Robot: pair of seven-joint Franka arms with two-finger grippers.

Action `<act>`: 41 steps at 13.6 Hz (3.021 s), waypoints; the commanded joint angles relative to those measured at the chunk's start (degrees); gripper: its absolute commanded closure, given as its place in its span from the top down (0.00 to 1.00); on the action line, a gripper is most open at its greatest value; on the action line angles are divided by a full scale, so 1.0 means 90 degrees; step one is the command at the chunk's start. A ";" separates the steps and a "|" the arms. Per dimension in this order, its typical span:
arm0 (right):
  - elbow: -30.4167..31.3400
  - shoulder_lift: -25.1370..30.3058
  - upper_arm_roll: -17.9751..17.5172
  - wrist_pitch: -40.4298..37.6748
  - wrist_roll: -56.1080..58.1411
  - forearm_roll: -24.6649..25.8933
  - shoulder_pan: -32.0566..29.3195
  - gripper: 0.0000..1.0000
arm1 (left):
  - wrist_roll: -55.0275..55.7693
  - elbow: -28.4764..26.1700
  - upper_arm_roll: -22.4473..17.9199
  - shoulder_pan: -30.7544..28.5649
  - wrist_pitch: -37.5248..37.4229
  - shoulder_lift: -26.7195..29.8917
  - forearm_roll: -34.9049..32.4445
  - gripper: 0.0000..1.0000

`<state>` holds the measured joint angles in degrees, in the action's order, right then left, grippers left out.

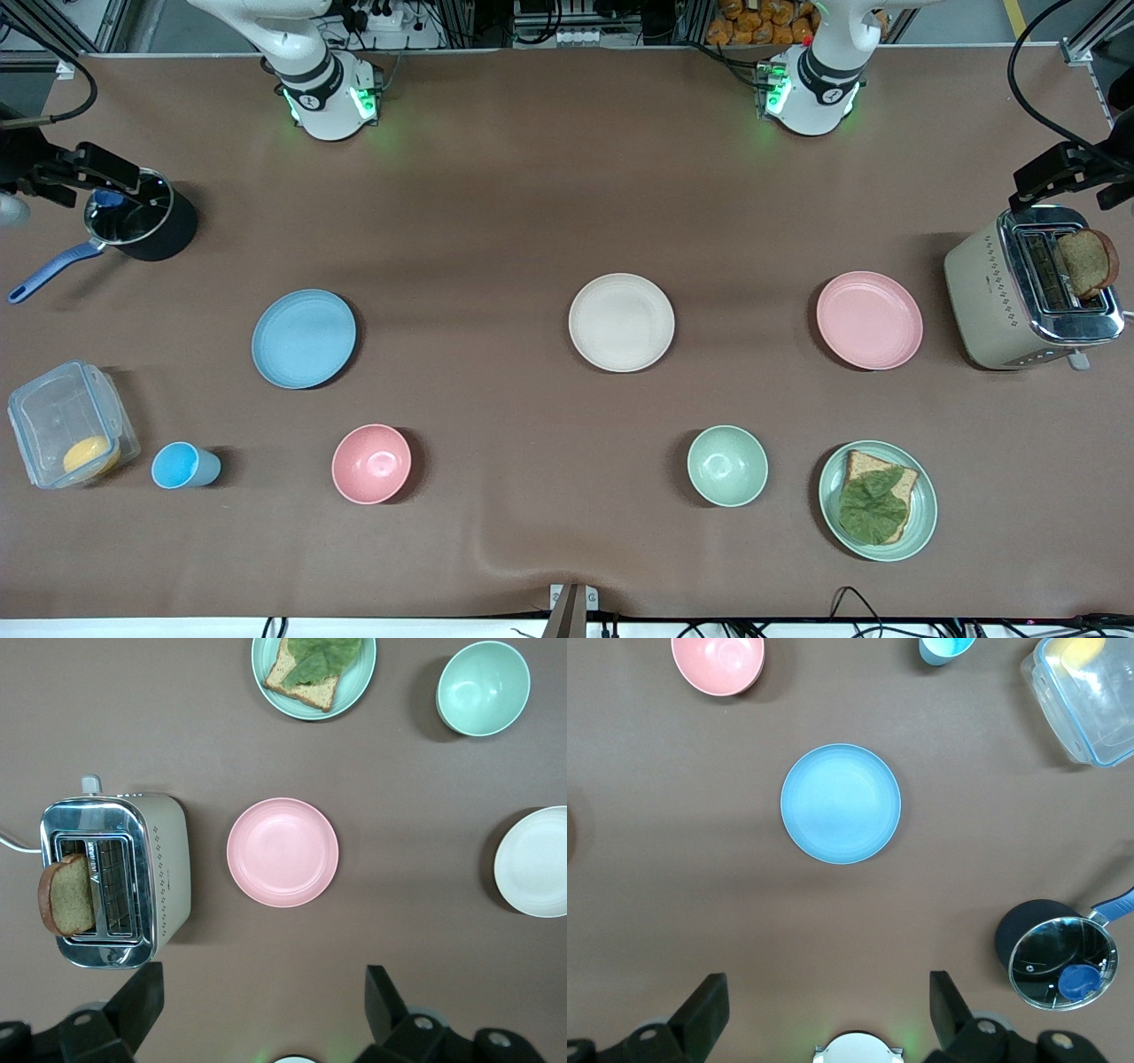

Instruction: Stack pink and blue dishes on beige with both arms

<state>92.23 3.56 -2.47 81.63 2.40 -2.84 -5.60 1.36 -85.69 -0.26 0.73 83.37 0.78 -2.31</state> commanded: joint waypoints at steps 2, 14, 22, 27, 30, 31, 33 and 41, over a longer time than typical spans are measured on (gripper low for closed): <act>0.0015 0.0034 -0.0028 -0.0008 -0.0003 -0.0056 -0.0012 1.00 | -0.0024 0.0009 0.0048 -0.0081 -0.0064 0.0041 0.0081 1.00; 0.1441 -0.0627 0.0001 0.1671 0.0339 -0.0065 -0.0276 1.00 | 0.0171 -0.2358 -0.0118 -0.0657 0.1718 -0.1151 0.0559 1.00; 0.1577 -0.2640 -0.0009 0.3379 0.0847 -0.0085 -0.0676 1.00 | -0.0024 -0.3868 -0.0079 -0.1360 0.4368 -0.2077 0.0549 1.00; 0.2670 -0.3139 -0.0019 0.5146 0.0857 -0.0085 -0.0715 1.00 | -0.0355 -0.3839 -0.0060 -0.1623 0.4497 -0.2624 0.1201 1.00; 0.2711 -0.3324 -0.0019 0.5217 0.0857 -0.0085 -0.0706 1.00 | -0.0756 -0.3761 -0.0060 -0.1867 0.4497 -0.2928 0.1428 0.92; 0.2711 -0.3422 -0.0019 0.5227 0.0847 -0.0085 -0.0696 1.00 | -0.0756 -0.3760 -0.0060 -0.1858 0.4497 -0.2938 0.1428 0.86; 0.2711 -0.3578 -0.0019 0.5343 0.0857 -0.0085 -0.0706 0.91 | -0.0756 -0.3751 -0.0060 -0.1839 0.4497 -0.2987 0.1428 0.72; 0.2701 -0.3668 -0.0028 0.5393 0.1296 -0.0222 -0.0696 0.00 | -0.0756 -0.3751 -0.0031 -0.1770 0.4497 -0.3036 0.1438 0.00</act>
<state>116.19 -29.40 -1.78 129.72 11.84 -3.66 -10.89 -4.28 -120.00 -1.03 -14.54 123.71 -25.68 9.21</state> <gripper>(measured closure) 0.797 0.811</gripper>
